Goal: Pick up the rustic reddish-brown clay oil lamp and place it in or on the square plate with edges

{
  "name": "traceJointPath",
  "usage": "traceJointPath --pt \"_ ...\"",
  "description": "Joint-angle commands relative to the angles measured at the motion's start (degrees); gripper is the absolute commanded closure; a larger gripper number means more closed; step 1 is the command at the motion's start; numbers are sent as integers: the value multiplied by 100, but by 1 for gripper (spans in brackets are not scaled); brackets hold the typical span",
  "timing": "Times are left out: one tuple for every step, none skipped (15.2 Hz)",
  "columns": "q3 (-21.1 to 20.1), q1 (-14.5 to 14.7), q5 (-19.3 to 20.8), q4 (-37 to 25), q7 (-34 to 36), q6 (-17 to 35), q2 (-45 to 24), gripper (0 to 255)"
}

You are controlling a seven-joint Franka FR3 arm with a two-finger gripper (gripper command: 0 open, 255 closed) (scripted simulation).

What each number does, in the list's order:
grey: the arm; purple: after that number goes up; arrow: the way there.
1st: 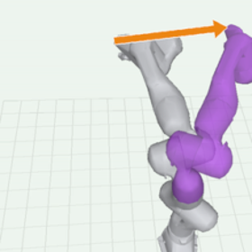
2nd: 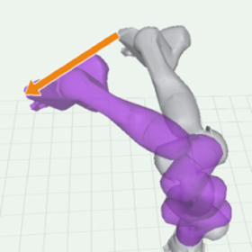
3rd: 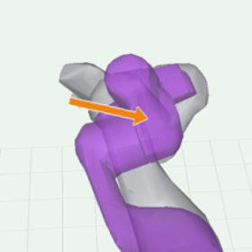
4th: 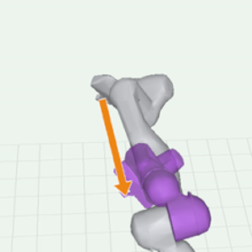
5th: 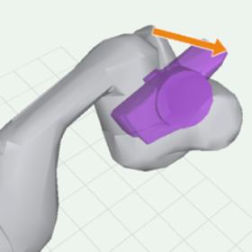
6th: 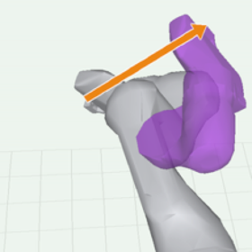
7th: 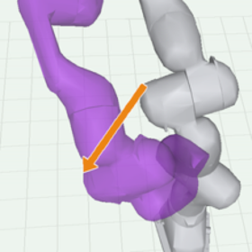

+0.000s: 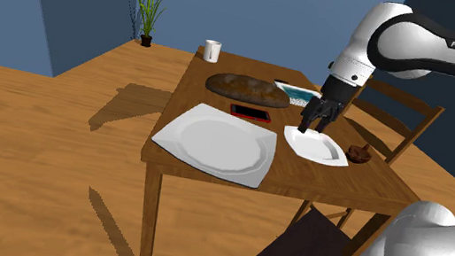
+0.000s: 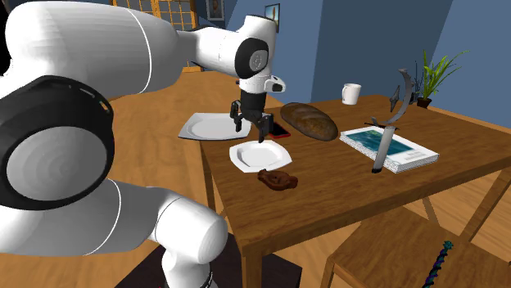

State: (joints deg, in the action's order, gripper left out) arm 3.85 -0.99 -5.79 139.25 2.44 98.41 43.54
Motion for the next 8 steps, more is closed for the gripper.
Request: traceJointPath --pt "0 0 0 0 0 0 0 0" --pt "32 -133 88 24 122 -33 32 0" --pt "64 -268 176 48 243 -70 67 0" --pt "95 -404 264 71 363 -109 105 0" --pt "126 -539 354 94 483 -151 146 0" --pt "156 -676 444 117 603 -196 189 0" --pt "186 -812 534 139 722 -244 235 0" --pt "214 -950 624 160 840 -294 284 0"
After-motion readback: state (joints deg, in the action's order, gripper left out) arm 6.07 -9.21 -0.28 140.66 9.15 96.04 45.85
